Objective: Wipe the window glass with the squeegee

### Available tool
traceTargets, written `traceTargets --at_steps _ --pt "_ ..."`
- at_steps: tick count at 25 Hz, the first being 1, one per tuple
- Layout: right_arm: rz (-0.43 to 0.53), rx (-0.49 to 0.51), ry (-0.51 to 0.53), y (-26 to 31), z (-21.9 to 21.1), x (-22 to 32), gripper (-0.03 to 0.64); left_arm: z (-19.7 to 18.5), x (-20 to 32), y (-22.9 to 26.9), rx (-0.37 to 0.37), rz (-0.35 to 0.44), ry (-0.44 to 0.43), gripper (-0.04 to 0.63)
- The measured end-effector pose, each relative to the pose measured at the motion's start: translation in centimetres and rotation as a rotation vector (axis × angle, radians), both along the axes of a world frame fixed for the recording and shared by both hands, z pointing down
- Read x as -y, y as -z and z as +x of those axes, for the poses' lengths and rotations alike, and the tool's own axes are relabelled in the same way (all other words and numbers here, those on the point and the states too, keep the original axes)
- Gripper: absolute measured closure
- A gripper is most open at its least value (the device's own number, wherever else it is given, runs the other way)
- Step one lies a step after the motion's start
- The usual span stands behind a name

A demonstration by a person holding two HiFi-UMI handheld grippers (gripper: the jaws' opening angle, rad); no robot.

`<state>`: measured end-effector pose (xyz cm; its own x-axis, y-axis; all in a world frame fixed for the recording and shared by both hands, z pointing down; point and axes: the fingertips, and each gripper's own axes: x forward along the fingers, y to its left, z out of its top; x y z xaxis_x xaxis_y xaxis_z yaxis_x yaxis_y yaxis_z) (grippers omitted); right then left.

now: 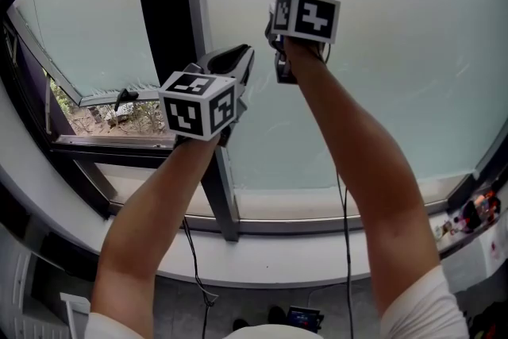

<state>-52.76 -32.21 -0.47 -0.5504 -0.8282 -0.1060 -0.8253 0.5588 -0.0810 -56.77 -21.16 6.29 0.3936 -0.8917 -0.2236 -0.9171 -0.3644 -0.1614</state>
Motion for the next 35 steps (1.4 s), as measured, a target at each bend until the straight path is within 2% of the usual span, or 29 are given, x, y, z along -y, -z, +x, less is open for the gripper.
traceTargets --at_steps 7,11,14,19,22,27,35 --pt "0.005 -0.017 0.002 -1.4 0.1 -0.2 0.497 0.3 -0.3 -1.4 0.0 -0.021 -0.005 0.548" --pt "-0.026 -0.023 -0.001 -2.5 0.2 -0.2 0.497 0.6 -0.5 -1.7 0.019 -0.016 -0.005 0.548" --pt "0.004 -0.018 0.004 -2.4 0.1 -0.5 0.497 0.6 -0.7 -2.0 0.02 -0.019 -0.007 0.548" --pt "-0.031 -0.023 0.005 -3.9 0.3 -0.4 0.497 0.6 -0.7 -3.0 0.016 -0.039 -0.008 0.548" --pt "-0.017 -0.026 0.001 -4.4 0.4 -0.5 0.497 0.5 -0.9 -3.8 0.009 -0.051 -0.01 0.548" --pt "-0.083 -0.038 0.0 -6.8 0.5 -0.5 0.497 0.4 -1.0 -5.1 -0.007 -0.069 -0.018 0.548" --pt "-0.075 -0.029 0.001 -8.5 0.6 -0.7 0.497 0.7 -1.0 -7.3 -0.019 -0.101 -0.028 0.548"
